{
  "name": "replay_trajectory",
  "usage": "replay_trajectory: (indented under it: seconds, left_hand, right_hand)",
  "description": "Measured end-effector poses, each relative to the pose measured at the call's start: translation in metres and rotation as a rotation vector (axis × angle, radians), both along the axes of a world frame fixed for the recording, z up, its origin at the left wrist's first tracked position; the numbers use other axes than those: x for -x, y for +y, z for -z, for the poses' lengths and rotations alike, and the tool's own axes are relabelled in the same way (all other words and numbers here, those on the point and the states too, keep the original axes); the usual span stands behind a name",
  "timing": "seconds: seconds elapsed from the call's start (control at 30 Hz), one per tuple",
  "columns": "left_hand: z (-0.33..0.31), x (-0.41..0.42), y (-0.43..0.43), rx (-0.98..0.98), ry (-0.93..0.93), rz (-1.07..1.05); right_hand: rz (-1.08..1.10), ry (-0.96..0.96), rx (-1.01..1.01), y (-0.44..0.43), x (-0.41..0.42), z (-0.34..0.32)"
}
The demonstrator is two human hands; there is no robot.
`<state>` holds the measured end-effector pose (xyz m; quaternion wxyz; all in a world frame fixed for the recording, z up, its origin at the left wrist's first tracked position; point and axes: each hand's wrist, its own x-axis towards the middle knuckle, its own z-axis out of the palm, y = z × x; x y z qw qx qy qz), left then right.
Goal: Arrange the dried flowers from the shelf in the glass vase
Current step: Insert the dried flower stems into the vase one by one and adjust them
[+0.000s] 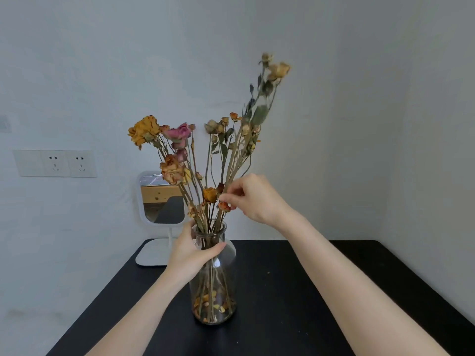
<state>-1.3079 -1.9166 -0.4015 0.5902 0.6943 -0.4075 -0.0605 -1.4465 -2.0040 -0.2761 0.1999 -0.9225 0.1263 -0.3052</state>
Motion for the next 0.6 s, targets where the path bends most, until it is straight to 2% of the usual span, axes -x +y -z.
replay_trajectory:
  seconds: [0.1,0.27,0.33,0.5,0.6]
  left_hand:
    - [0.002,-0.001,-0.001,-0.021,0.004,0.029]
    - [0.003,0.000,-0.001,-0.039,-0.001,0.034]
    - [0.003,0.000,-0.001,-0.043,-0.011,0.022]
    - [0.002,0.002,0.001,-0.058,-0.032,0.015]
    - [0.002,0.002,0.003,-0.066,-0.036,0.018]
  right_hand:
    - [0.023,-0.047,-0.061,-0.001,-0.004,0.007]
    - [0.002,-0.322,-0.202,0.006,0.001,-0.011]
    - [-0.026,-0.363,-0.228,0.010,0.002,-0.013]
    - [0.065,-0.149,-0.152,0.018,-0.008,-0.002]
    - [0.072,-0.165,-0.173,0.020,-0.011,0.001]
